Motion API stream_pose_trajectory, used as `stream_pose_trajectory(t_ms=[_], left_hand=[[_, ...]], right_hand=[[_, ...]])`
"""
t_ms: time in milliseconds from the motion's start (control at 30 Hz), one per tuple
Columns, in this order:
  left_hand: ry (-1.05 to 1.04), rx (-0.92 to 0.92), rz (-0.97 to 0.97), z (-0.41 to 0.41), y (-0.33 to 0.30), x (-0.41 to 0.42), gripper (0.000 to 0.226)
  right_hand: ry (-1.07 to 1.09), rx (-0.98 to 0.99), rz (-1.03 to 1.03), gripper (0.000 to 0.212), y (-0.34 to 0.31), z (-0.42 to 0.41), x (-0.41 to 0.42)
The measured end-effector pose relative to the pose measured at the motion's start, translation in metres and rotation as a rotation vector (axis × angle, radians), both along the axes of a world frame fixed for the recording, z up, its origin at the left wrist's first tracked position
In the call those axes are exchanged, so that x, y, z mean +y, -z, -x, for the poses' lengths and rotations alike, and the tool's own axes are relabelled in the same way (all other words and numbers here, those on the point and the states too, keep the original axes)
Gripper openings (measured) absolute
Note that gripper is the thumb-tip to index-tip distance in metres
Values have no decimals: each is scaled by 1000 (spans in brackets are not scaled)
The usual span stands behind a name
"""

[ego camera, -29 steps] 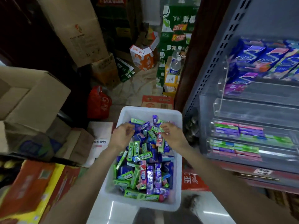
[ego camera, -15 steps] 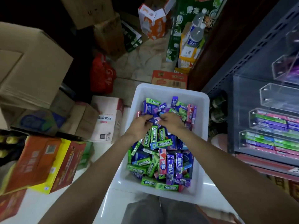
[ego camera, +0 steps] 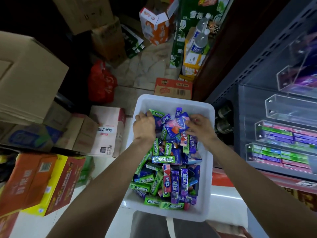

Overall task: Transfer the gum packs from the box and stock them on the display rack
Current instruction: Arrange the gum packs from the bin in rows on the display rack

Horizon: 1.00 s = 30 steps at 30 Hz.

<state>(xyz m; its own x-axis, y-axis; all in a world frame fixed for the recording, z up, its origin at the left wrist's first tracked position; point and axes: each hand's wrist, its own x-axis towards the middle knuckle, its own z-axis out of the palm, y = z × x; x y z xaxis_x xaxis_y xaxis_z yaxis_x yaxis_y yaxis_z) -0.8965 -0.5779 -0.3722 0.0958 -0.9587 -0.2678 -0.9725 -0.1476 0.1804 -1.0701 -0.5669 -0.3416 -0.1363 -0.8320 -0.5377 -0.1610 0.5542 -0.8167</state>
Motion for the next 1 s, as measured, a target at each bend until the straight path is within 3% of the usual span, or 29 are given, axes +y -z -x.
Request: stream_pose_trajectory(t_ms=[100,200,500,700,833,900,1000], left_hand=[[-30,97,11,3,3,-1,43],[-114,376,-11,3,1,-4,48],[-214,753,114,-12,-12,18,39],[-230,1078,215,-6,-63,22,22],[-235,1288,140,14,-118,22,30],[-212,1344,97,29,-145,24,36],[-160,1376,56,57,-178,27,24]], right_hand=[[16,-4,17,16,0,6,1],[31,14,30,6,-1,9,4],[37,84,85,5,-15,8,20],[137,-126,208,8,-69,12,34],[156,-215,307,17,-111,37,41],[187,-256,354,19,-132,55,44],[205,-292,424,22,-160,89,51]])
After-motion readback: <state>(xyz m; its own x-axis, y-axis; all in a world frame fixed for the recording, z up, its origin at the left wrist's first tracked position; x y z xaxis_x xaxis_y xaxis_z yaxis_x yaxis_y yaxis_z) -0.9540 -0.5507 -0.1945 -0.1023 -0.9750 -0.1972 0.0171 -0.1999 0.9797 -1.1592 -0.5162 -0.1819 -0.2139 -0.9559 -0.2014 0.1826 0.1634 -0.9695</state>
